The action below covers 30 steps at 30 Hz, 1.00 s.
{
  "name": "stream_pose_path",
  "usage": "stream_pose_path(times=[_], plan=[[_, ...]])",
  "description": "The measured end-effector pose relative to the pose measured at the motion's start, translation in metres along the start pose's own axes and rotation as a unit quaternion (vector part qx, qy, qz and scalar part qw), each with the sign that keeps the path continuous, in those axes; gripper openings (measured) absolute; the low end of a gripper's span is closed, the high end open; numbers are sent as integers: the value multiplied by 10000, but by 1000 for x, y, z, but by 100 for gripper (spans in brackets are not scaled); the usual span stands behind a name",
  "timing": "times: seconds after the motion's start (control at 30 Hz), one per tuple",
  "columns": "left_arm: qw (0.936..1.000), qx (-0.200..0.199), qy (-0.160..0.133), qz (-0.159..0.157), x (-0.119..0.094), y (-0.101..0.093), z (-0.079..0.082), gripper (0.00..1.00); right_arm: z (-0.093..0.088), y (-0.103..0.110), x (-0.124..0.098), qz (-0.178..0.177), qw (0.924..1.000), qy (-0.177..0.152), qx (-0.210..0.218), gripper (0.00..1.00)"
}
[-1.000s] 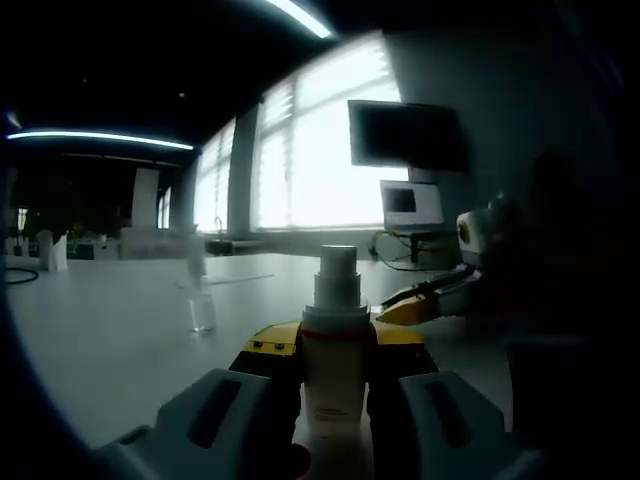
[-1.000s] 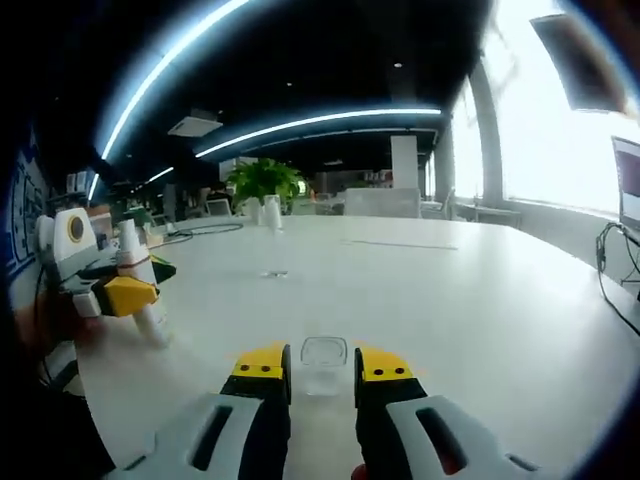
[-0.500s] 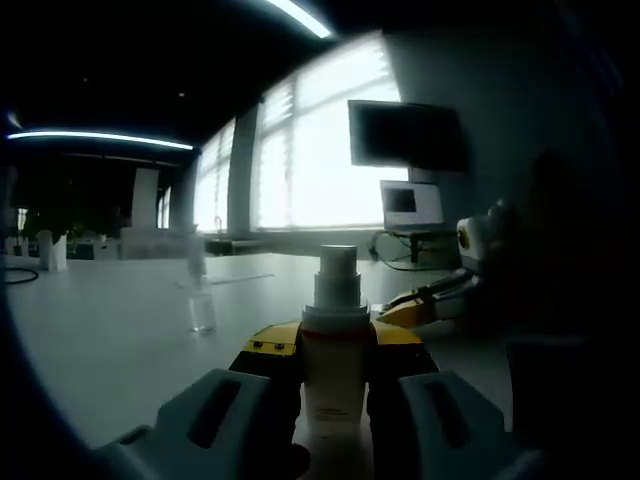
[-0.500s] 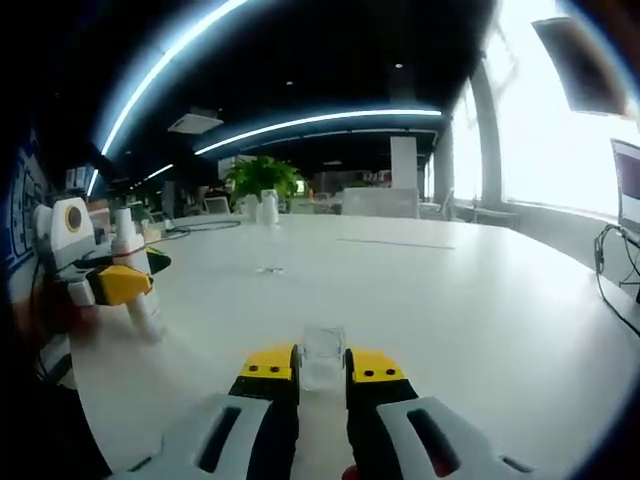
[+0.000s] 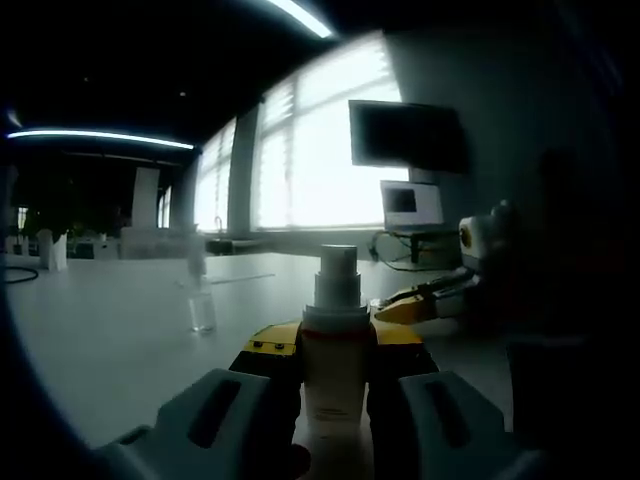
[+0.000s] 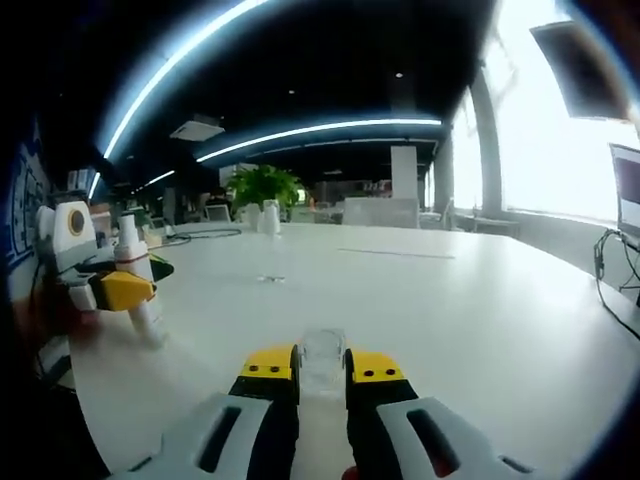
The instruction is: Clamp pump bottle remove cover press pump head put on cover
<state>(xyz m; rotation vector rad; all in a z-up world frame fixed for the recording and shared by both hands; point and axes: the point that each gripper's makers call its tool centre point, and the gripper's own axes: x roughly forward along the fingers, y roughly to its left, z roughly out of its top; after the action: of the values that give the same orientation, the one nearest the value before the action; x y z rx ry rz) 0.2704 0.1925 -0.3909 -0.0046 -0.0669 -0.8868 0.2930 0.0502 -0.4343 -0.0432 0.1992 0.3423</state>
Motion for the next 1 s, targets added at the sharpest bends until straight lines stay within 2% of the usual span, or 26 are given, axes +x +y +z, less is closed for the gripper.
stream_pose_path(times=[0.33, 0.43, 0.7, 1.0], plan=[[10000, -20, 3, 3, 0, 0, 0, 15, 5, -1, -1, 3, 9998, -167, 104, 13], [10000, 49, 2, 18, 0, -1, 1, 15, 4, -2, -2, -84, 9997, -143, -162, 13], [10000, 32, 8, 14, 0, 0, 0, 15, 8, -7, -1, -51, 9995, -199, 259, 13], [10000, 30, 8, -1, 0, 0, -1, 15, 7, -5, -2, -46, 9997, -199, 161, 13]])
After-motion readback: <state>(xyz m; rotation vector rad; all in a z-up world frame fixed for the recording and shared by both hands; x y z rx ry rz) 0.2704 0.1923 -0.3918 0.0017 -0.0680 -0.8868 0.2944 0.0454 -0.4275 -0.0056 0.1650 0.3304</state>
